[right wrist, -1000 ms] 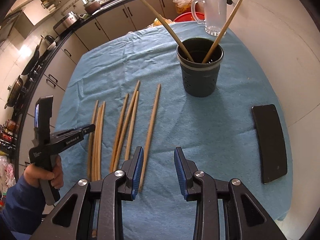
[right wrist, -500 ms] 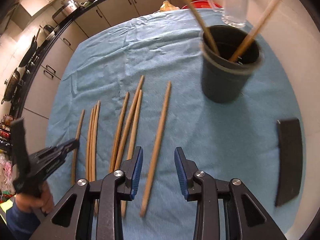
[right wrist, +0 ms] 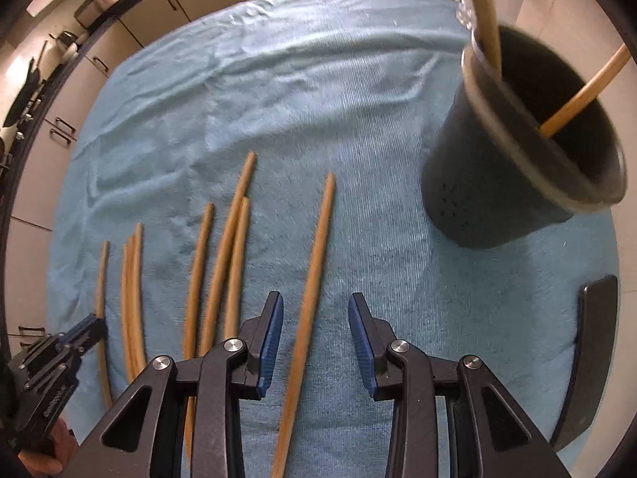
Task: Organize utensils
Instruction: 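Close the left tool on a chopstick while the right tool grasps another, then lift the left tool's chopstick upright while the right tool raises its own toward the cup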
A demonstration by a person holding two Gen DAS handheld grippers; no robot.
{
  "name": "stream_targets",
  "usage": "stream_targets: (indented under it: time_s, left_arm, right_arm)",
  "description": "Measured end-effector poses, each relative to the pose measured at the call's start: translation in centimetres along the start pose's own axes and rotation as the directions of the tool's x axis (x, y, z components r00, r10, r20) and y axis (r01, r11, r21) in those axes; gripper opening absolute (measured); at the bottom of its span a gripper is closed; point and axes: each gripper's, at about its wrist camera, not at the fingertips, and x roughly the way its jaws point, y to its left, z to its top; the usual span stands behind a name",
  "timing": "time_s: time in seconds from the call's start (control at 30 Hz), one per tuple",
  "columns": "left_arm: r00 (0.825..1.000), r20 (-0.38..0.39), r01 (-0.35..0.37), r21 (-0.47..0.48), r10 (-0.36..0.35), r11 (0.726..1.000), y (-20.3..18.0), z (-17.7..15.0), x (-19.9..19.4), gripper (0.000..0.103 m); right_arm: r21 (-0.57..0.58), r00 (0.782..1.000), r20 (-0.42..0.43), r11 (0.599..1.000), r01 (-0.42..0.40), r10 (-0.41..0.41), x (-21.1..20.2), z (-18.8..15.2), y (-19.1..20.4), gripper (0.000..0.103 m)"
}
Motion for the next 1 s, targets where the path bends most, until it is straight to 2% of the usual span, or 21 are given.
stream_targets:
  time_s: [0.17,0.23,0.33,0.43,0.6,0.77,1.0]
  left_arm:
    - [1.0,-0.003,-0.016,0.004,0.016,1.0,-0.2,0.0,0.0,0.006]
    - [1.0,-0.004,-0.027,0.01,0.027,1.0,-0.4,0.0,0.1,0.006]
    - [0.999,-0.002,-0.035,0.014,0.035,0.999,-0.5,0.0,0.0,0.006]
    - [1.0,0.018,-0.013,0.003,0.013,1.0,-0.6,-0.3,-0.6,0.006]
    - [0.997,0.076,-0.005,-0.002,0.005,1.0,-1.0,-0.8,-2.9,0.006]
    - [0.992,0.127,-0.002,-0.019,0.005,1.0,-1.0,-1.2,-5.3,0.006]
    - [0.984,0.179,0.013,-0.052,-0.004,0.999,-0.8,-1.6,-7.7,0.006]
  right_arm:
    - [-0.03,1.0,0.001,0.999,0.03,-0.03,0.1,0.2,0.4,0.034]
    - [-0.063,0.999,0.003,0.997,0.053,-0.053,0.0,0.4,0.8,0.01]
    - [-0.074,0.999,0.005,0.997,0.035,-0.035,-0.1,0.6,0.8,0.008]
    - [-0.074,1.0,0.015,0.997,0.005,-0.004,-0.7,0.3,0.8,0.007]
    - [-0.101,0.993,0.109,0.995,-0.027,0.038,-3.3,-0.7,1.9,0.007]
    - [-0.149,0.974,0.209,0.987,-0.056,0.087,-7.3,-2.4,3.1,0.007]
    - [-0.166,0.947,0.278,0.979,-0.115,0.159,-10.7,-3.2,4.3,0.007]
